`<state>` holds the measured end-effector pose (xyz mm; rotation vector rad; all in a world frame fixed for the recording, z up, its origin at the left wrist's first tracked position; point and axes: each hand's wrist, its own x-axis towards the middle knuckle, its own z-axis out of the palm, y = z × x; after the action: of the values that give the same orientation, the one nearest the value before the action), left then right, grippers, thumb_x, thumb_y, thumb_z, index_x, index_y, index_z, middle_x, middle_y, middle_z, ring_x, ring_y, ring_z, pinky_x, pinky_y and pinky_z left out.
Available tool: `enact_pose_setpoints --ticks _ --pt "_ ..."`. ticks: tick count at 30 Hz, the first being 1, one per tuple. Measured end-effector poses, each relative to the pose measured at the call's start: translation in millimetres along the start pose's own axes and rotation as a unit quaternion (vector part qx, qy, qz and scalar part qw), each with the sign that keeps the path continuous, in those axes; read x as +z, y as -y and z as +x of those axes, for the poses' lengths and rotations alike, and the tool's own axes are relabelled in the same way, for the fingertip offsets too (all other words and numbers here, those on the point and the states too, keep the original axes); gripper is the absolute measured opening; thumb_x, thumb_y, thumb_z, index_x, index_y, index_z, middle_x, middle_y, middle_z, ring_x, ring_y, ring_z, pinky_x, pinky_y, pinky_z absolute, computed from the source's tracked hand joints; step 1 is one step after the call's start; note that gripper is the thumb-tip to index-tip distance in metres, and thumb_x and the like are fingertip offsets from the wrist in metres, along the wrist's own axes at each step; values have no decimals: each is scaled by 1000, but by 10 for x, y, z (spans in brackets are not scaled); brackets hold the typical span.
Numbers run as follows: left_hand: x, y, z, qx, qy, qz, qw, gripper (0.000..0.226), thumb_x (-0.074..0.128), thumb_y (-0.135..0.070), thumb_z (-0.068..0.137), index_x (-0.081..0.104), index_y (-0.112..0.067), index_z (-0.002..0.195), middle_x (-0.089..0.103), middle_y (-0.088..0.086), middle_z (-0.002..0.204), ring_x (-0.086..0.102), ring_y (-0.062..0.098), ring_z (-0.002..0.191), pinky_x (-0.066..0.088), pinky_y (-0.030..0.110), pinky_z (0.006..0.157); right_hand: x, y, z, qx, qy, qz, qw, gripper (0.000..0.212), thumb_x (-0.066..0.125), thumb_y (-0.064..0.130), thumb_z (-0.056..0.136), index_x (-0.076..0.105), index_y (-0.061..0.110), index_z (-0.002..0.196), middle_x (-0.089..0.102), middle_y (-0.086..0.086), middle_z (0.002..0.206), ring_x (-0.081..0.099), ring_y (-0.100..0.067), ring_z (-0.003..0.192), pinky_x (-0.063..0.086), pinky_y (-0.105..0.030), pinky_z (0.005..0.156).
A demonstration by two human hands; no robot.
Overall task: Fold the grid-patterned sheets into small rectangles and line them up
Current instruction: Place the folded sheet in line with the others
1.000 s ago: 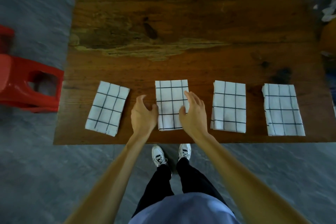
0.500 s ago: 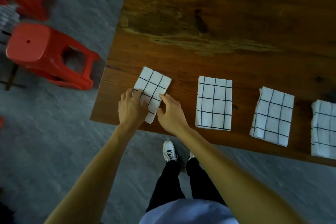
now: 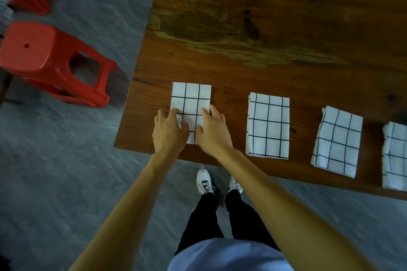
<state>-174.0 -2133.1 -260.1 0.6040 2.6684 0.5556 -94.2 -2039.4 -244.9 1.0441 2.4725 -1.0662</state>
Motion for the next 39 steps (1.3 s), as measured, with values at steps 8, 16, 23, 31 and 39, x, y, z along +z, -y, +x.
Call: enact_pose_setpoints --ticks 8,16,23,31,39 --pt "-12 44 37 10 -1 22 1000 36 57 -20 87 53 -13 122 50 13 121 50 28 105 51 41 78 33 5 -16 -6 -7 52 999 56 48 17 99 27 11 150 14 -7 160 16 -27 145 26 -35 114" --pt "100 -296 -100 116 -60 -6 991 30 55 -21 90 58 -11 118 55 13 120 50 29 108 39 42 90 -221 -357 -199 2 -139 113 984 46 50 19 98 41 19 144 33 -2 153 26 -15 143 28 -35 116" --pt "583 -1148 -413 153 71 -112 979 41 56 -21 91 49 -12 130 50 11 129 48 25 116 40 29 89 -691 -1243 -442 127 -210 38 969 46 51 22 97 42 16 142 37 -6 149 32 -23 137 34 -37 110" --pt "866 -1448 -411 108 91 -108 984 46 57 -21 92 44 -11 135 48 10 136 42 24 125 31 22 92 -655 -1481 -514 124 -175 78 974 48 51 21 97 41 13 143 35 -5 149 31 -24 135 34 -36 109" --pt "897 -1726 -618 145 -12 -112 983 38 61 -15 88 52 -8 124 51 13 123 46 20 109 34 15 86 -956 -1800 -638 119 -215 57 968 49 51 26 97 40 18 143 33 -4 151 29 -23 139 29 -40 112"
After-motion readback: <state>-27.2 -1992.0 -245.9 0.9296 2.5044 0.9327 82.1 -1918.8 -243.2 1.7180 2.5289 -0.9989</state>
